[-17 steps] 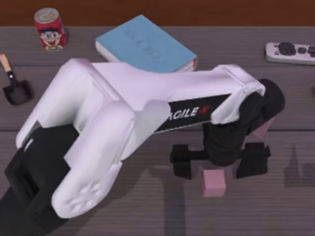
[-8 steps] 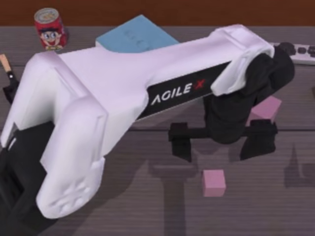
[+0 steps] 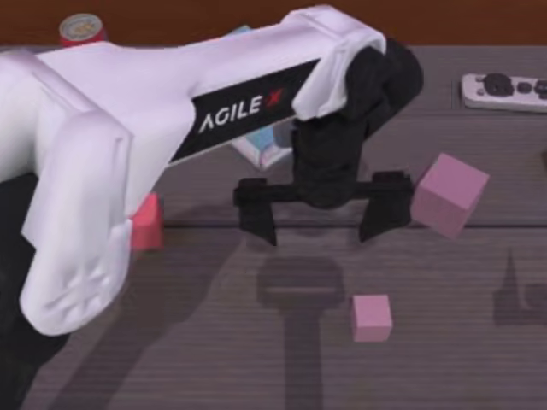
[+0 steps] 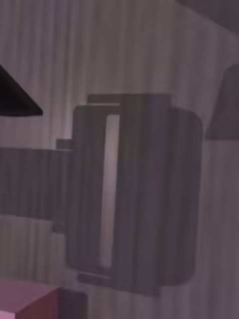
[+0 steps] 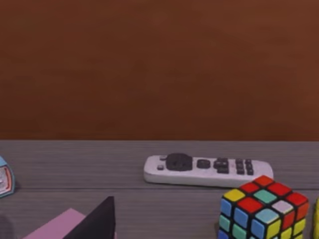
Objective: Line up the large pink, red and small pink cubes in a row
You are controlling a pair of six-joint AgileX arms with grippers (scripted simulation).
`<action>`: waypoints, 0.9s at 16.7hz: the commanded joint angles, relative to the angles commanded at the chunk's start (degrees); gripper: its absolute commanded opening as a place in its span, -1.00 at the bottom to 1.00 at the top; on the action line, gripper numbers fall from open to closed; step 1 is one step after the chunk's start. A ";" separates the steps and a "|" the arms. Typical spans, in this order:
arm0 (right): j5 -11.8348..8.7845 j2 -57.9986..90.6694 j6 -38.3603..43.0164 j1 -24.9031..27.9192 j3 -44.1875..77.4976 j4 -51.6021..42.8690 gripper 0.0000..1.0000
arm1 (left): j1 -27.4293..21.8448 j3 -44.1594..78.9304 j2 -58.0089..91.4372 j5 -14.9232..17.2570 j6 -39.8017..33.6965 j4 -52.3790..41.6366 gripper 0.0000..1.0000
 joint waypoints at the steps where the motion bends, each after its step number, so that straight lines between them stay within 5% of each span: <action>1: 0.00 0.00 0.00 0.00 0.00 0.00 1.00 | 3.63 -1.88 -0.95 0.12 2.86 0.73 1.00; 5: 0.00 0.00 0.00 0.00 0.00 0.00 1.00 | 20.22 -10.19 -5.03 0.62 16.11 3.86 1.00; 8: 0.00 0.00 0.00 0.00 0.00 0.00 1.00 | 28.01 -15.07 -7.92 0.92 23.57 6.09 1.00; 15: 0.00 0.00 0.00 0.00 0.00 0.00 1.00 | 30.21 -16.78 -8.87 0.96 25.82 7.06 1.00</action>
